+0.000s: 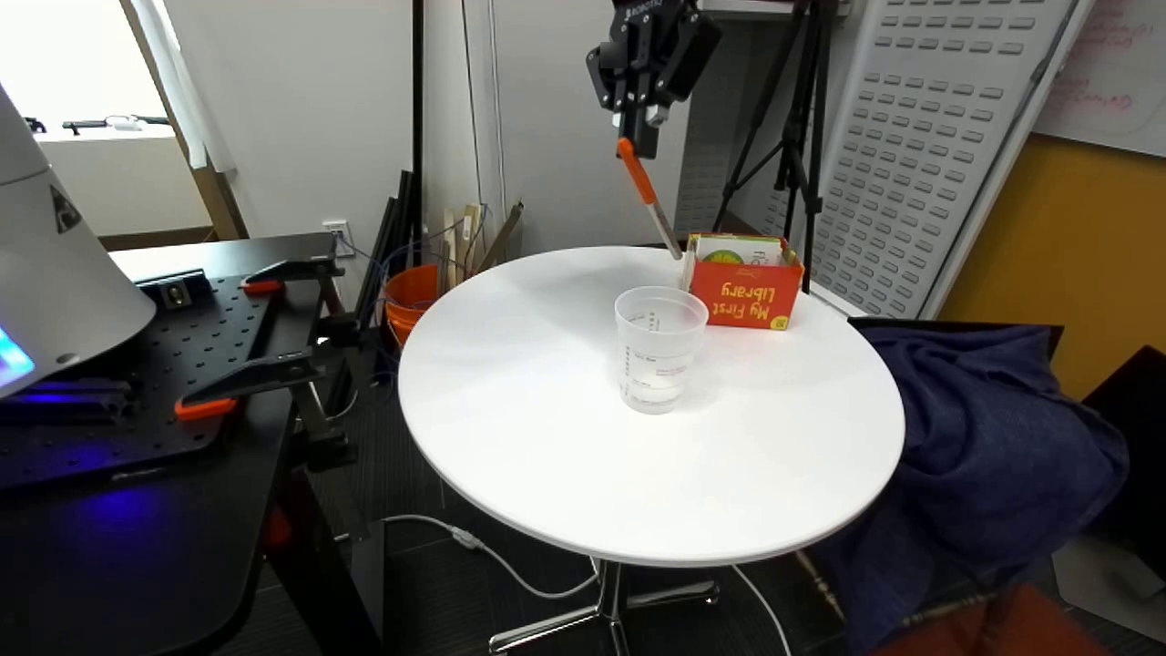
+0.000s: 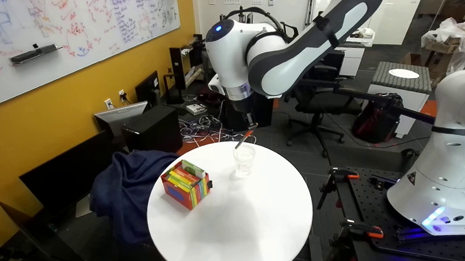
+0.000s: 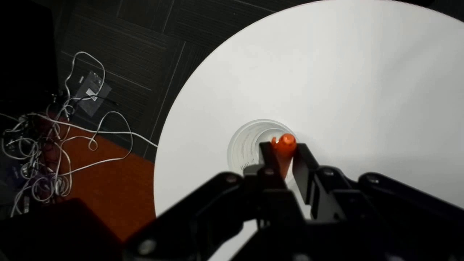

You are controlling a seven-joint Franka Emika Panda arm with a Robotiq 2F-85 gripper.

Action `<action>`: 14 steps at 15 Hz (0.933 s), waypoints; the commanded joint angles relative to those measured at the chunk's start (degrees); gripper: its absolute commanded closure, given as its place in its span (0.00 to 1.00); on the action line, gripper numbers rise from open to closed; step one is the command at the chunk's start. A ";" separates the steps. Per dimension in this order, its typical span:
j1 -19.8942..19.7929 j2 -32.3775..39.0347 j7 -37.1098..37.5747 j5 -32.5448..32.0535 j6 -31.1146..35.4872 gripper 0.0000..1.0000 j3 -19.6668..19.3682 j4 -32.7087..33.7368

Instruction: Put the marker on the table

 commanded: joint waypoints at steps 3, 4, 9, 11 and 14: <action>2.32 -5.92 4.58 -2.55 -1.65 0.95 0.97 -4.25; 2.69 -5.89 5.09 -2.74 -1.79 0.95 1.30 -4.19; 4.64 -4.27 7.31 -3.07 -2.05 0.95 3.27 -2.77; 5.42 -3.52 8.09 -2.96 -2.20 0.95 4.08 -2.16; 6.62 -1.94 8.94 -2.97 -2.28 0.95 5.08 -1.11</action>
